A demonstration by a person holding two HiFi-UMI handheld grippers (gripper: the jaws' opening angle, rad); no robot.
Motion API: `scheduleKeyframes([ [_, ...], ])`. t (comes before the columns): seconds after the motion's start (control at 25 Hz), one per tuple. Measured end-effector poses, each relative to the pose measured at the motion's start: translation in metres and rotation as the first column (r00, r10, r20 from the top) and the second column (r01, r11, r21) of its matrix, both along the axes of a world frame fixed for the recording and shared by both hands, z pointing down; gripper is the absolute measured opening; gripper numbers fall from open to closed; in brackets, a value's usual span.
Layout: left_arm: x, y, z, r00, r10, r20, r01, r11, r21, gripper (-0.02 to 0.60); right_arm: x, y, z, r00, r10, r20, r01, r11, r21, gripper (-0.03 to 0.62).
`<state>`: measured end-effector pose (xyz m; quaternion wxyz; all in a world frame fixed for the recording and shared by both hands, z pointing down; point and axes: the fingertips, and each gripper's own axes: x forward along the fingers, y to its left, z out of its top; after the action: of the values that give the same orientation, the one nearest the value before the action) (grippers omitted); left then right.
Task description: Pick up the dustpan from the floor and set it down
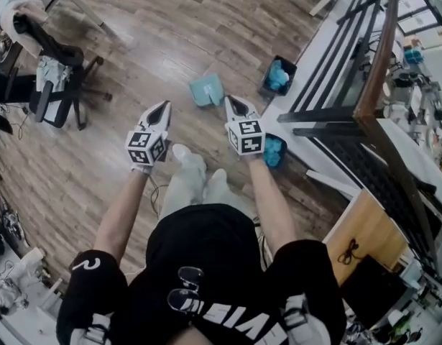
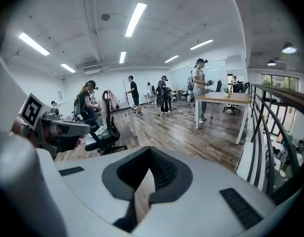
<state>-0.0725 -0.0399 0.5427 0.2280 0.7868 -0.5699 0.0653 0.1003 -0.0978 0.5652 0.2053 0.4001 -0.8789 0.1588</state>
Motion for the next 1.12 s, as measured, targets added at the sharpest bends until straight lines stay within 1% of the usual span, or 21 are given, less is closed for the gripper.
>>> scheduleKeyframes([
  [0.08,0.007,0.014,-0.016,1.0,-0.021,-0.015,0.021,1.0,0.005,-0.005,0.012,0.013,-0.018,1.0,-0.009,-0.016,0.01,1.0,0.017,-0.005],
  [0.24,0.021,0.038,-0.045,0.998,-0.052,-0.036,0.053,0.998,0.026,-0.005,0.037,0.038,-0.042,1.0,-0.02,-0.014,0.021,0.999,0.04,-0.006],
  [0.4,0.035,0.063,-0.063,0.996,-0.073,-0.041,0.075,0.996,0.055,-0.005,0.064,0.062,-0.055,1.0,0.005,-0.008,-0.004,0.999,0.049,-0.005],
  [0.56,0.047,0.086,-0.074,0.996,-0.077,-0.042,0.08,0.994,0.075,-0.005,0.085,0.08,-0.065,1.0,0.022,-0.004,-0.022,0.998,0.055,-0.005],
  [0.8,0.056,0.105,-0.082,0.996,-0.076,-0.05,0.081,0.993,0.085,-0.005,0.099,0.095,-0.069,0.999,0.034,-0.007,-0.033,0.997,0.066,-0.006],
  [1.12,0.056,0.107,-0.093,0.997,-0.072,-0.017,0.073,0.992,0.105,-0.005,0.103,0.095,-0.078,0.999,0.037,0.018,-0.038,0.998,0.057,-0.006],
])
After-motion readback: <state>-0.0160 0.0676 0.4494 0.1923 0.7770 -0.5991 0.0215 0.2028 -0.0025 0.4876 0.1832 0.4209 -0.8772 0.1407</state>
